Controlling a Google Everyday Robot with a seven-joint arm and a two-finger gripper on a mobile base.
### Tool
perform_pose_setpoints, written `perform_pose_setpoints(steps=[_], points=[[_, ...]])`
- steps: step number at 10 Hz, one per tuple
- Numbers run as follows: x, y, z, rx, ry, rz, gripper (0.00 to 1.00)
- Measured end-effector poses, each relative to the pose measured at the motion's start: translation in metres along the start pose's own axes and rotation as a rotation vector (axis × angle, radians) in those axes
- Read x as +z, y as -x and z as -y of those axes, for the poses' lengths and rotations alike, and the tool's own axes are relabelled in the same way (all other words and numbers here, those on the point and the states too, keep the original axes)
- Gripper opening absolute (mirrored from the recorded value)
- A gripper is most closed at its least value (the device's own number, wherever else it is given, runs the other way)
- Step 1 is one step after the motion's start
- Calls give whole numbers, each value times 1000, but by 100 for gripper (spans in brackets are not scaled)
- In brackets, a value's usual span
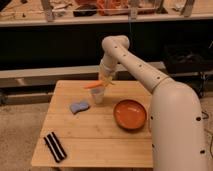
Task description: Place the pepper in the ceramic cup
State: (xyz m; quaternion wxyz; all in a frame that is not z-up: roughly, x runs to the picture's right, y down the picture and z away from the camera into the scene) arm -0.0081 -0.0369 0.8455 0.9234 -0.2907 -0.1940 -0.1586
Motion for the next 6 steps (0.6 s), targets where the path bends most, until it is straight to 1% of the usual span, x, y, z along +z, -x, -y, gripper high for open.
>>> perform_pose_setpoints(steps=[1, 2, 3, 6], points=[[0, 1, 0, -4, 1, -1, 32], [1, 1, 0, -9, 2, -3, 42], [1, 2, 1, -13, 3, -4, 48], [2, 2, 1, -21, 5, -6, 75]])
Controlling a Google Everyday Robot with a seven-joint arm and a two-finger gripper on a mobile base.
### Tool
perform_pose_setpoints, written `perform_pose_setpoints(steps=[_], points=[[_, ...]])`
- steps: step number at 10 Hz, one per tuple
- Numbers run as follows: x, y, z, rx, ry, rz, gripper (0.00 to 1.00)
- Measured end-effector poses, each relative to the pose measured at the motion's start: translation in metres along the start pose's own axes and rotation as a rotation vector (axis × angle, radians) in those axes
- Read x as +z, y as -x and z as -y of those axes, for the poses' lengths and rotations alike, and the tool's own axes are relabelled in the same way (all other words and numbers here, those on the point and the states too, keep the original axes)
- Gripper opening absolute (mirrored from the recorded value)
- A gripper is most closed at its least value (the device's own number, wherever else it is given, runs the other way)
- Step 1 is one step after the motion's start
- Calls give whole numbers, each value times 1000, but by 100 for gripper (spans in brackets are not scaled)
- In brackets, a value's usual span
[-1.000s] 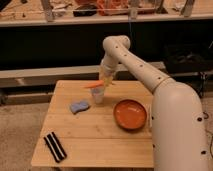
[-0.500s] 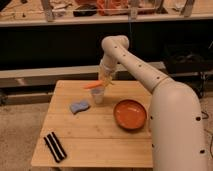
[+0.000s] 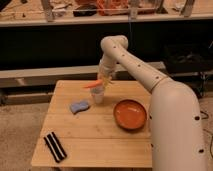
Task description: Place the pepper in the ceramic cup
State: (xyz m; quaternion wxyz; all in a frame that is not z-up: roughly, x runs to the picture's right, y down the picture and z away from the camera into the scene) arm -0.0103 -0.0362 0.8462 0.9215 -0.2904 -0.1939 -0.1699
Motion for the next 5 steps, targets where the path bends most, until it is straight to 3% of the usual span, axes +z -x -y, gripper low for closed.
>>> perform_pose_setpoints(steps=[2, 5], points=[[0, 0, 0, -5, 1, -2, 80], [1, 0, 0, -17, 4, -5, 72]])
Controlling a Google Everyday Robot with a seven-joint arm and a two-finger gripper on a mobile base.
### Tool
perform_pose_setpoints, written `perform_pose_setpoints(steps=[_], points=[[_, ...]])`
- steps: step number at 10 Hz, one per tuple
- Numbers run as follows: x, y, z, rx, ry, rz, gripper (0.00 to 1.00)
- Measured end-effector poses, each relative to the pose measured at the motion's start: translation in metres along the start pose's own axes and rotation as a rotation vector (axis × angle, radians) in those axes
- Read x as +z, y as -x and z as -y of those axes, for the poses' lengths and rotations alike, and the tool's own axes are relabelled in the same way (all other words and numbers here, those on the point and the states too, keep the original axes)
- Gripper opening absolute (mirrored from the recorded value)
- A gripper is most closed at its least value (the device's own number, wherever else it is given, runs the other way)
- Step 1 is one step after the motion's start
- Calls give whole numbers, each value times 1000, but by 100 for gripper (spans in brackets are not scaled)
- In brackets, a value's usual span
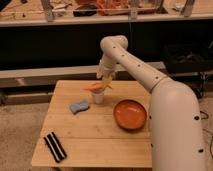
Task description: Place the pepper in the ceramic cup
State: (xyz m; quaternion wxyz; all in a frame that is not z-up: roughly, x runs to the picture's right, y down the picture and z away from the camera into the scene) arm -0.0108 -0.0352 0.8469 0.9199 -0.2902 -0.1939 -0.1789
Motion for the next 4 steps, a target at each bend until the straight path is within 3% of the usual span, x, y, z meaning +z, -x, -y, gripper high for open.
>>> perform_pose_setpoints(steps=[1, 2, 4], points=[[1, 1, 0, -3, 1, 0, 66], [1, 1, 0, -7, 3, -1, 67], [1, 1, 0, -13, 5, -2, 78]])
